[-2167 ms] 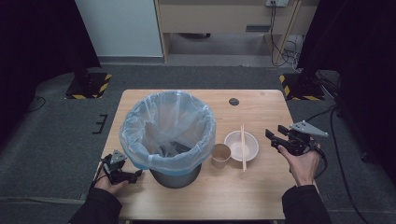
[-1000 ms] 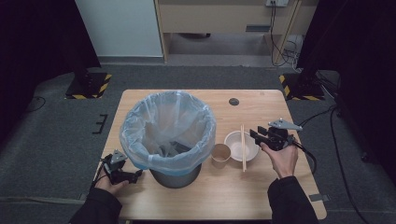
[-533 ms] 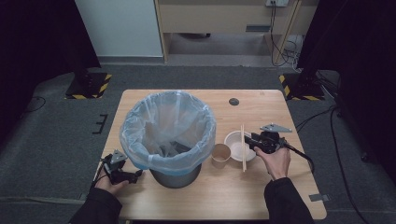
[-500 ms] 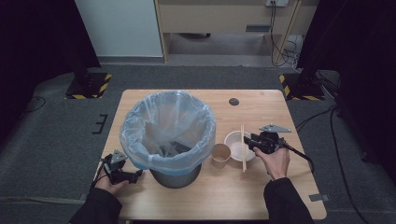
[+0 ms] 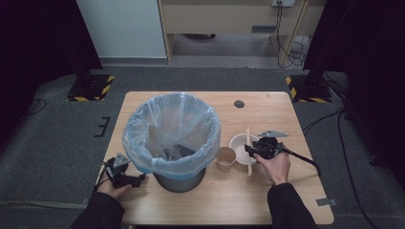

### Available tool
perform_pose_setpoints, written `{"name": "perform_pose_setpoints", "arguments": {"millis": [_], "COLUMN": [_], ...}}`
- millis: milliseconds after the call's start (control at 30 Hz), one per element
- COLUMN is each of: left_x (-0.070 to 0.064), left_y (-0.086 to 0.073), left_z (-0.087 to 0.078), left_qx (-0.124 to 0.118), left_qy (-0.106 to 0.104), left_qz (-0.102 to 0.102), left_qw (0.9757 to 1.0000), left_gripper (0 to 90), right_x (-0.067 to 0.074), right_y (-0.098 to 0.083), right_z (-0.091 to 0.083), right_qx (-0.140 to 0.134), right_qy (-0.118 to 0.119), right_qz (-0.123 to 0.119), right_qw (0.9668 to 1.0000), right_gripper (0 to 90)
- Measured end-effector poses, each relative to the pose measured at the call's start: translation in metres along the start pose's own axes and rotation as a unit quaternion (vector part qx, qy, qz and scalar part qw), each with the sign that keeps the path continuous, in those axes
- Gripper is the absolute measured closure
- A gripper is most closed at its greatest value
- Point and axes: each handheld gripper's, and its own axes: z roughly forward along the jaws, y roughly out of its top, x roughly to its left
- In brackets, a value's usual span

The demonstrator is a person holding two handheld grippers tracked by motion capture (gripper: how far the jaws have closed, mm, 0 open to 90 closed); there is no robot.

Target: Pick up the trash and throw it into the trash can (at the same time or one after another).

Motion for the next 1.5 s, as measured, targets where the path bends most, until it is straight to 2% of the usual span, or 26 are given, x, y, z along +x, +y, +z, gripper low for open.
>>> {"name": "perform_pose_setpoints", "arguments": {"millis": [233, 700, 833, 1067, 1500], "left_x": [0.0000, 0.0000, 0.0000, 0.0000, 0.0000], "left_y": [0.0000, 0.0000, 0.0000, 0.0000, 0.0000], "left_z": [0.0000, 0.0000, 0.0000, 0.0000, 0.0000], "left_qx": [0.000, 0.000, 0.000, 0.000, 0.000], "left_qy": [0.000, 0.000, 0.000, 0.000, 0.000], "left_qz": [0.000, 0.000, 0.000, 0.000, 0.000], "left_qw": [1.0000, 1.0000, 1.0000, 1.0000, 1.0000], "left_gripper": [0.0, 0.0, 0.0, 0.0, 0.0], "right_x": [0.0028, 0.0039, 0.0040, 0.0036, 0.0012], "right_y": [-0.0026, -0.0038, -0.0044, -0.0041, -0.0007], "right_z": [0.0059, 0.0087, 0.0103, 0.0100, 0.0047], "right_qx": [0.019, 0.034, 0.047, 0.052, 0.041], "right_qy": [-0.003, -0.002, -0.003, -0.001, 0.003], "right_qz": [-0.001, 0.001, -0.001, -0.001, 0.003], "right_qw": [0.9998, 0.9994, 0.9989, 0.9986, 0.9991], "right_gripper": [58.0, 65.8, 70.4, 79.4, 80.1]}}
